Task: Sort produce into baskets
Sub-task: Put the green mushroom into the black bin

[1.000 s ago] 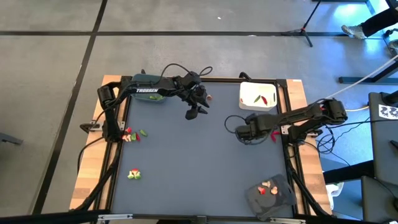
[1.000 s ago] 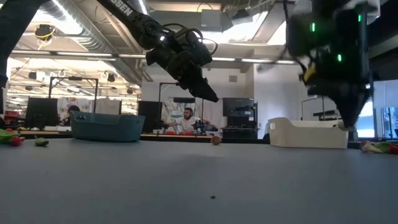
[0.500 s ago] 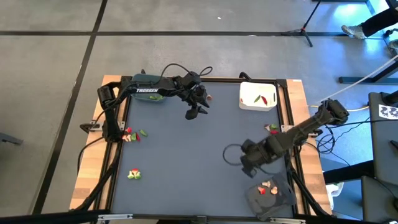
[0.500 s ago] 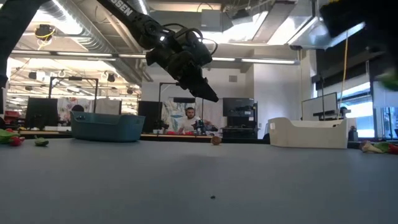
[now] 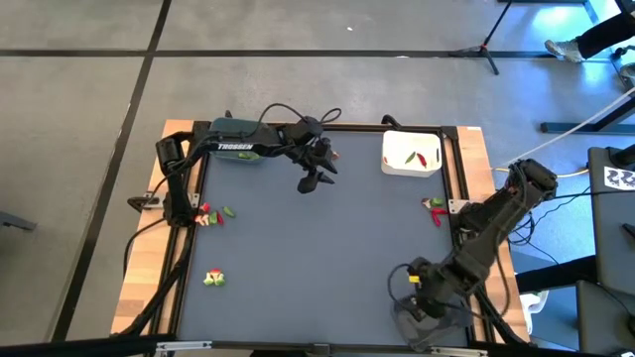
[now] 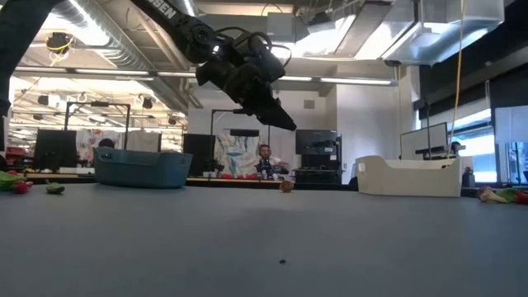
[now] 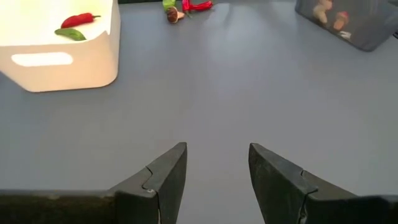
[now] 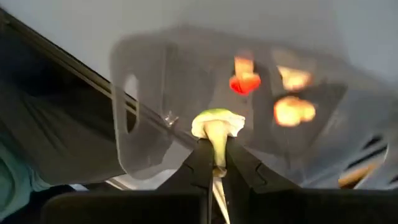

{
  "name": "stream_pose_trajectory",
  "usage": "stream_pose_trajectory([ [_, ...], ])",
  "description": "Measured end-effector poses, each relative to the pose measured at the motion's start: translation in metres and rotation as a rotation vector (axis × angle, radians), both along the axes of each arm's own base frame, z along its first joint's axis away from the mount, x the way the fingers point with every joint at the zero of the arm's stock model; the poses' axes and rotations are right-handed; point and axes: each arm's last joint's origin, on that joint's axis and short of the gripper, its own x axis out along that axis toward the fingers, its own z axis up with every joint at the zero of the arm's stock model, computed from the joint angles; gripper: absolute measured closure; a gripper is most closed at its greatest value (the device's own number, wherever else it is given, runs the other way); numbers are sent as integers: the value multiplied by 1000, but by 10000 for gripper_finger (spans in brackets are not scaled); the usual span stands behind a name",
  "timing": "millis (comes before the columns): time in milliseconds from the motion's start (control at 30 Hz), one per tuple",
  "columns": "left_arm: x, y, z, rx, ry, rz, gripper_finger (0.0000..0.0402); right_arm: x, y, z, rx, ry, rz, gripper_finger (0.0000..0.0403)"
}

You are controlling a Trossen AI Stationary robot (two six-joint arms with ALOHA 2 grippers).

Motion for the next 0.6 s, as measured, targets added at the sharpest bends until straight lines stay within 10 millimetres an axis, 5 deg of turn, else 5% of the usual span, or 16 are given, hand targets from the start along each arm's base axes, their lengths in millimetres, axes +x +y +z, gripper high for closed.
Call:
stream_pose_trajectory([
  [300,0,-1,0,4,-1,-6,233,-34,14,-25,-56,81,-105,381],
  [600,0,-1,0,8,-1,-8,233,-41,2,-49,-148,103,-112,381],
])
